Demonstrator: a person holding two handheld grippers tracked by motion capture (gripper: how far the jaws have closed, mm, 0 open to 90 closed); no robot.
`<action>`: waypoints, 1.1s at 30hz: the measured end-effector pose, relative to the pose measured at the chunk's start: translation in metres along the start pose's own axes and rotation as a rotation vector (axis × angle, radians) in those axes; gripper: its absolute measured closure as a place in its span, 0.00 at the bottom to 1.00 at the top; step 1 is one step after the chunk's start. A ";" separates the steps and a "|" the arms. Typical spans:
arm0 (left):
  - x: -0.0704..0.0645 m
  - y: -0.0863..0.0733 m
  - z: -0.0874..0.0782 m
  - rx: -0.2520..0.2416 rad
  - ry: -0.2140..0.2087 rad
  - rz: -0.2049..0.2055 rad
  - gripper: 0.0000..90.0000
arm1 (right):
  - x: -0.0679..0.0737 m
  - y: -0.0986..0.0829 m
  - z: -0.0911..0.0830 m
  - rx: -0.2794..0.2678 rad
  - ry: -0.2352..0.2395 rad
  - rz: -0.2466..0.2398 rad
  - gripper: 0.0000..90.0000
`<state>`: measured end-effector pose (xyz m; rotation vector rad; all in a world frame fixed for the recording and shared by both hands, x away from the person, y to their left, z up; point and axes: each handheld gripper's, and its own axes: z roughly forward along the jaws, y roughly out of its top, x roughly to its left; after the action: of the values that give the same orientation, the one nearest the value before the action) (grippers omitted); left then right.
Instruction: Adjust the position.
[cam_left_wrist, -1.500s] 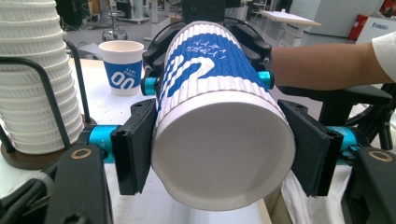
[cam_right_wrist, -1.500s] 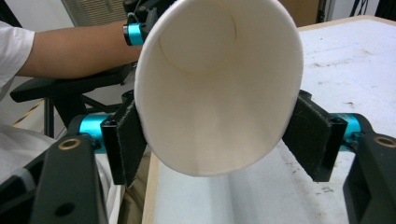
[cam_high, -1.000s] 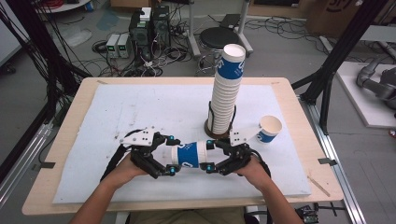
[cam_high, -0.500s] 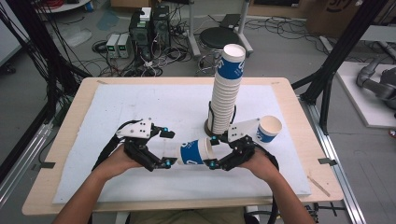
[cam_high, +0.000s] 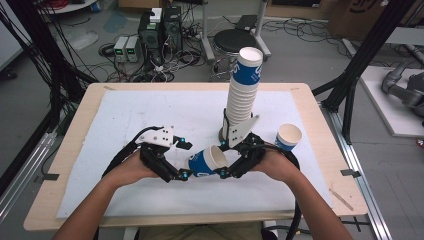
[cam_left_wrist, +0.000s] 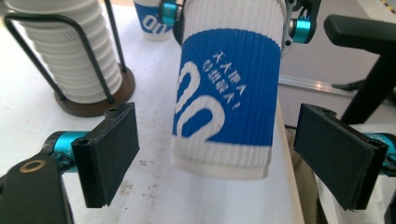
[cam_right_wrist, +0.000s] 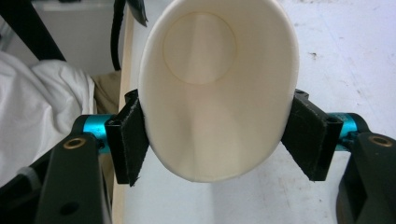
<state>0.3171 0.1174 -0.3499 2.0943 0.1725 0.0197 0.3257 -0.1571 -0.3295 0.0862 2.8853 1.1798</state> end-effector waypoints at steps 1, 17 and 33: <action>0.000 0.001 0.001 0.009 -0.003 0.003 0.16 | 0.000 0.003 0.001 0.015 0.000 -0.008 0.34; 0.003 0.009 0.021 0.194 -0.051 0.019 0.25 | 0.002 0.016 0.016 0.138 0.022 -0.031 0.34; 0.001 0.006 0.037 0.220 -0.124 0.017 0.34 | 0.006 0.020 0.023 0.194 0.044 -0.056 0.34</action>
<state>0.3220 0.0826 -0.3640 2.3081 0.0843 -0.1240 0.3212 -0.1266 -0.3316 -0.0169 3.0114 0.9019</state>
